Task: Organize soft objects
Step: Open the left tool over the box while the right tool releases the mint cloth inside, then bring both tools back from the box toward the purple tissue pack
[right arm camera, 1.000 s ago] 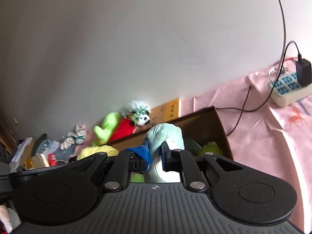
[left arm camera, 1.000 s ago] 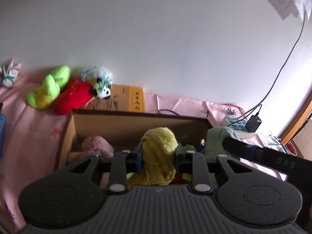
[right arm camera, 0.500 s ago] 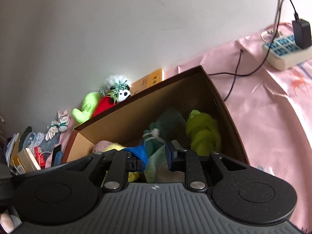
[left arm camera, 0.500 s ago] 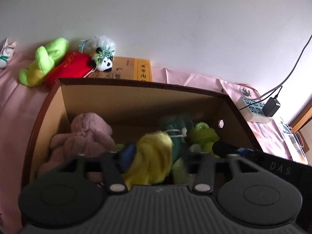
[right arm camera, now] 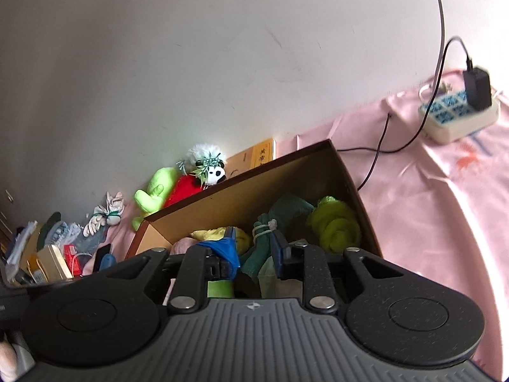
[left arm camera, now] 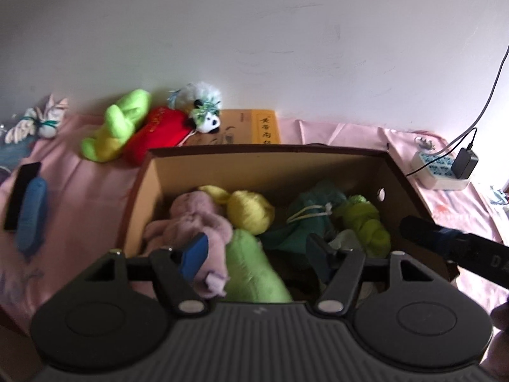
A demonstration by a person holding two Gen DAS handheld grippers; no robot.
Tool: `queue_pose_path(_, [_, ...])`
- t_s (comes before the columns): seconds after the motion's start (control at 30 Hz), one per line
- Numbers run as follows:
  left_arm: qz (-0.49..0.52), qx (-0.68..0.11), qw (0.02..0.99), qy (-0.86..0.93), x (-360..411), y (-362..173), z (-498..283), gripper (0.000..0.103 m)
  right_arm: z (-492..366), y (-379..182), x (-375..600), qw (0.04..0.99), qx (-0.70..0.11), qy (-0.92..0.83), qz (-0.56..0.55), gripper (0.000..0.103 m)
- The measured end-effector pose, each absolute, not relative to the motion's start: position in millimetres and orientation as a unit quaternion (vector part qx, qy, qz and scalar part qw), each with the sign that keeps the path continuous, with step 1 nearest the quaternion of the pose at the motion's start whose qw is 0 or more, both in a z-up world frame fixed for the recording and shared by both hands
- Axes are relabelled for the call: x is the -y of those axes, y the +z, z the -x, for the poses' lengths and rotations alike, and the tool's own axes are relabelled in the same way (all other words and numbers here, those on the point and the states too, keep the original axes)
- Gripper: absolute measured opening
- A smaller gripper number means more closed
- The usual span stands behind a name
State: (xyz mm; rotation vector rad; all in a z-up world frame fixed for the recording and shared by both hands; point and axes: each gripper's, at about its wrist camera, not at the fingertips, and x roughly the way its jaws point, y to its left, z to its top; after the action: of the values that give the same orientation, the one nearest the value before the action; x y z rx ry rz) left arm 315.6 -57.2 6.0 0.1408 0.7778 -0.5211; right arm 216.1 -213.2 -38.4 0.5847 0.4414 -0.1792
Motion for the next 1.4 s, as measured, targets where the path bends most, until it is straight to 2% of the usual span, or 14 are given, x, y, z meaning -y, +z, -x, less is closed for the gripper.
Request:
queue_pose_path(0.27, [-0.112,-0.361,0.898,-0.224,44.4,17.5,-281.9,0.068,-191.5,-31.5,197.9,0.936,-0.218,-0.085,-0.262,0.006])
queue_pose_path(0.67, [-0.12,-0.376,0.895,-0.207,26.9,20.4,-248.5,0.069,-159.6,-28.2,169.8,0.945,-0.229,-0.095,-0.212,0.007])
queue_pose_path(1.4, [-0.138,-0.4,0.886,-0.191,-2.6,5.4,-220.0,0.07,-131.9,-37.1,130.9,0.946,-0.251,-0.079,-0.191,0.008])
